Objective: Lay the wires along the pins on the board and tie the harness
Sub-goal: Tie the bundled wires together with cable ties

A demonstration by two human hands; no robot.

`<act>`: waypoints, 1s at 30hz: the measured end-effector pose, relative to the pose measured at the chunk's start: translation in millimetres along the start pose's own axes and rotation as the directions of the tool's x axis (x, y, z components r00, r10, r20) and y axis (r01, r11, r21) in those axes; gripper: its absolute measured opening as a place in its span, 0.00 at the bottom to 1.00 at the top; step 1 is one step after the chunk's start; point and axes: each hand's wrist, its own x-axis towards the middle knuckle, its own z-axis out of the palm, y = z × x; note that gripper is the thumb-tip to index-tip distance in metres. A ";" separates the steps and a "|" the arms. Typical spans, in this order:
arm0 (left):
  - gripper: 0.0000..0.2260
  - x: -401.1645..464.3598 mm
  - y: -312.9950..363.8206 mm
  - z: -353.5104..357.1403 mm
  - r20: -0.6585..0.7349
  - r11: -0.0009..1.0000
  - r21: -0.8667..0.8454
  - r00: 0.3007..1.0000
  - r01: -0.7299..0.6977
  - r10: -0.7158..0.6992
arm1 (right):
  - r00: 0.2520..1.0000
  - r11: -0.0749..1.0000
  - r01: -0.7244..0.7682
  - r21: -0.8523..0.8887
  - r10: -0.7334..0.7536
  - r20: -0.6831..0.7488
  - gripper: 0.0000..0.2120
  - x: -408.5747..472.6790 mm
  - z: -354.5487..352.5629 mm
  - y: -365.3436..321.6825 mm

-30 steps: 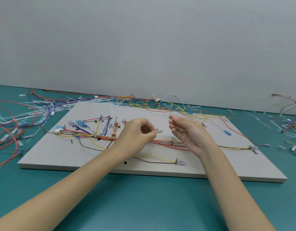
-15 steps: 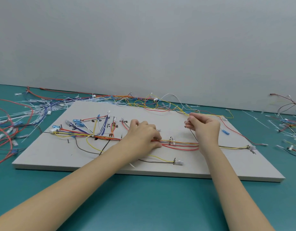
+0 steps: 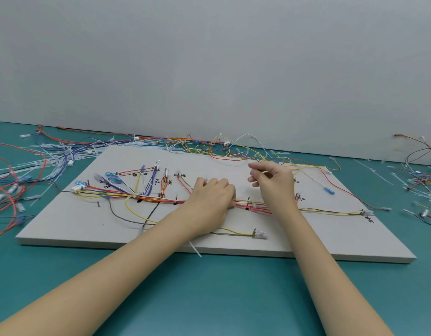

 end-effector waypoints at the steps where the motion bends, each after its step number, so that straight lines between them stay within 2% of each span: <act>1: 0.09 -0.1 0.0 0.8 -0.001 1.000 -0.006 1.000 0.007 -0.007 | 1.000 1.000 0.001 -0.018 -0.001 0.026 0.11 0.1 -0.7 0.7; 7: 0.08 -1.8 3.1 -1.6 -0.105 0.999 0.031 0.994 0.041 -0.038 | 0.974 0.992 -0.044 -0.115 0.068 0.216 0.10 -3.3 0.9 5.9; 10: 0.06 -7.7 6.8 -8.1 -0.199 0.997 0.064 0.980 0.046 -0.033 | 0.967 0.987 -0.030 -0.157 0.068 0.246 0.09 -5.5 1.5 6.7; 11: 0.04 -9.2 8.1 -10.5 -0.243 0.997 0.066 0.970 0.029 -0.012 | 0.967 0.986 -0.021 -0.163 0.061 0.246 0.09 -6.4 1.3 6.8; 13: 0.06 -9.8 10.6 -13.7 -0.298 0.998 0.052 0.953 -0.047 0.061 | 0.970 0.983 0.009 -0.183 0.036 0.239 0.09 -7.9 1.5 6.6; 15: 0.07 -8.8 10.9 -15.6 -0.253 0.982 0.026 0.949 -0.186 0.186 | 0.973 0.981 0.018 -0.194 0.028 0.230 0.09 -8.8 2.0 5.9; 17: 0.09 -9.9 11.6 -15.7 -0.158 0.963 -0.092 0.958 -0.255 0.239 | 0.974 0.984 0.002 -0.178 0.039 0.225 0.08 -9.4 1.8 5.0; 19: 0.09 -11.4 11.8 -13.1 -0.088 0.949 -0.234 0.977 -0.209 0.194 | 0.973 0.986 -0.020 -0.164 0.057 0.222 0.08 -10.0 1.2 4.6; 21: 0.08 -11.6 11.0 -8.8 -0.105 0.933 -0.318 0.985 -0.166 0.139 | 0.973 0.986 -0.029 -0.162 0.065 0.221 0.08 -10.8 0.3 3.5; 23: 0.10 -9.9 10.4 -8.8 -0.097 0.914 -0.379 0.989 -0.142 0.113 | 0.974 0.987 -0.035 -0.157 0.070 0.217 0.08 -11.5 -0.5 2.0; 27: 0.17 -2.5 6.6 -13.4 0.009 0.909 -0.406 0.994 -0.100 0.113 | 0.973 0.990 -0.067 -0.128 0.093 0.209 0.07 -13.0 -0.7 -1.2; 30: 0.17 -0.8 6.9 -15.0 0.048 0.911 -0.408 0.995 -0.065 0.092 | 0.972 0.988 -0.078 -0.130 0.104 0.210 0.08 -13.3 -1.2 -2.9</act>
